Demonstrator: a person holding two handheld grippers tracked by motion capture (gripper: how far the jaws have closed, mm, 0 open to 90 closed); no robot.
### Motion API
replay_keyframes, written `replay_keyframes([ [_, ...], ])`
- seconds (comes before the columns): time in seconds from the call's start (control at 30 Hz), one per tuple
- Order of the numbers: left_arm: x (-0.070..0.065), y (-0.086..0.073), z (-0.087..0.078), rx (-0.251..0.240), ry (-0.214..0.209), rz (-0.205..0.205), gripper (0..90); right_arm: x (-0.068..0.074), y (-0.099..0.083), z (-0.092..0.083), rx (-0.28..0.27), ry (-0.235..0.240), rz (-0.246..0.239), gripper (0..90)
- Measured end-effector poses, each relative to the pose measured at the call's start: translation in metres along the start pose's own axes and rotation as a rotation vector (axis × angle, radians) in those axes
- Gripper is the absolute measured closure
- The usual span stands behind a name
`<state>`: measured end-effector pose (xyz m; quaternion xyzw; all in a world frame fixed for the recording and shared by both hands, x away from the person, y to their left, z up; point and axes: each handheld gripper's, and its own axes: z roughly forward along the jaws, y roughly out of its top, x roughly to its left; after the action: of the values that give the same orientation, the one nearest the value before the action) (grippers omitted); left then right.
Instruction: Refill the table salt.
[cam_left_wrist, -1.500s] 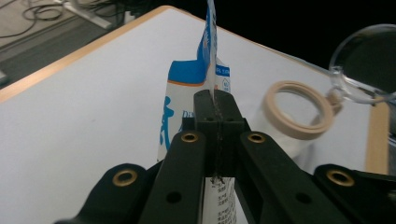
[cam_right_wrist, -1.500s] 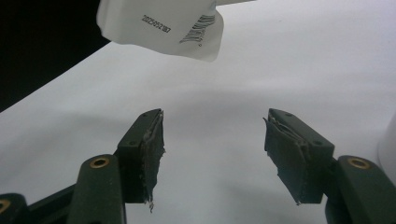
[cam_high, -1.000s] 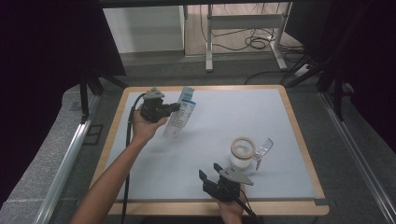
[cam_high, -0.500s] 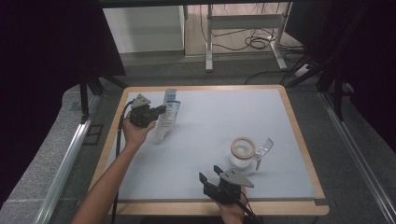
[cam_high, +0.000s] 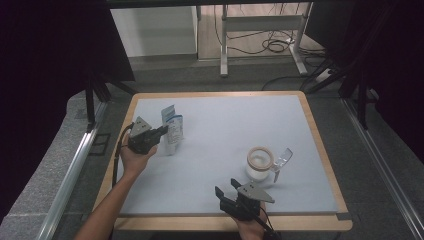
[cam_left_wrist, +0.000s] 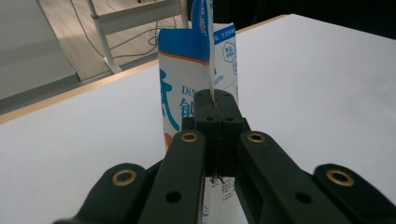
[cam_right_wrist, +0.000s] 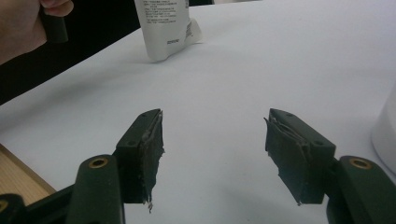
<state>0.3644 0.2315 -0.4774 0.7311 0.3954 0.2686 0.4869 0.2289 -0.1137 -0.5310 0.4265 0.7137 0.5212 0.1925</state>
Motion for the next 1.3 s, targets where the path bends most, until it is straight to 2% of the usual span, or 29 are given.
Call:
replay_keyframes([
  [0.2, 0.001, -0.002, 0.000, -0.010, -0.004, -0.022, 90.0, -0.001, 0.000, -0.001, 0.000, 0.000, -0.001, 37.5],
  [0.47, 0.000, -0.001, 0.001, -0.013, -0.010, -0.023, 90.0, -0.003, 0.000, -0.003, 0.000, -0.003, 0.007, 37.3],
  [0.77, 0.002, -0.004, -0.001, -0.015, -0.012, -0.044, 90.0, -0.006, 0.000, -0.010, 0.002, 0.006, -0.022, 36.7],
  [0.87, 0.002, -0.004, -0.001, -0.017, -0.012, -0.050, 90.0, -0.007, 0.000, -0.020, -0.007, 0.009, -0.080, 36.4],
  [1.03, 0.003, -0.005, -0.001, -0.019, -0.009, -0.057, 90.0, -0.014, 0.001, -0.043, -0.040, 0.013, -0.144, 37.6],
  [1.07, 0.002, -0.005, -0.001, -0.020, -0.008, -0.056, 90.0, -0.016, 0.001, -0.047, -0.045, 0.008, -0.150, 39.3],
  [1.1, 0.002, -0.006, -0.001, -0.019, -0.009, -0.056, 90.0, -0.023, 0.003, -0.058, -0.066, -0.002, -0.160, 43.4],
  [1.13, 0.002, -0.006, -0.001, -0.020, -0.009, -0.056, 90.0, -0.023, 0.003, -0.058, -0.066, -0.002, -0.160, 43.4],
  [1.17, 0.001, -0.005, -0.001, -0.023, -0.005, -0.053, 90.0, -0.032, 0.005, -0.070, -0.086, -0.013, -0.164, 50.2],
  [1.2, 0.001, -0.005, -0.001, -0.023, -0.005, -0.053, 90.0, -0.032, 0.005, -0.070, -0.086, -0.013, -0.164, 50.2],
  [1.3, 0.002, -0.005, -0.002, -0.020, -0.004, -0.056, 90.0, -0.046, 0.009, -0.089, -0.113, -0.047, -0.161, 62.3],
])
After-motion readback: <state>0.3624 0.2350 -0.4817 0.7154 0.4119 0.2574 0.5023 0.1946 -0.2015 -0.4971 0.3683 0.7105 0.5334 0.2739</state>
